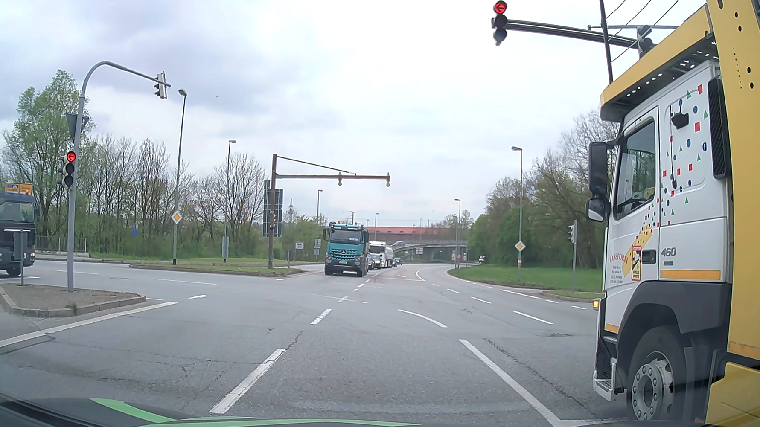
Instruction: Follow the waypoints while adhering to traffic rules and regulations
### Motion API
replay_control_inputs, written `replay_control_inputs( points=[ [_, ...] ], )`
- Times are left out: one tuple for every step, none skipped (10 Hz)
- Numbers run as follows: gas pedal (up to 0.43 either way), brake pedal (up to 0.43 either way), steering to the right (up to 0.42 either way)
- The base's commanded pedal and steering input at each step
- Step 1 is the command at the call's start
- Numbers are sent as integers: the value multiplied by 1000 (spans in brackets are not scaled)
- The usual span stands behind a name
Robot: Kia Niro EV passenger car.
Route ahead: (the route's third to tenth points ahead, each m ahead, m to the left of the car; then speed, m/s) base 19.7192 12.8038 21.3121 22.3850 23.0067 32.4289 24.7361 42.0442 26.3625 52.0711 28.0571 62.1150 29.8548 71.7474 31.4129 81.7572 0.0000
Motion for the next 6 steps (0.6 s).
replay_control_inputs(
  points=[
    [0, 305, 8],
    [0, 305, 8],
    [0, 305, 8],
    [0, 305, 7],
    [0, 305, 8],
    [0, 305, 8]
  ],
)
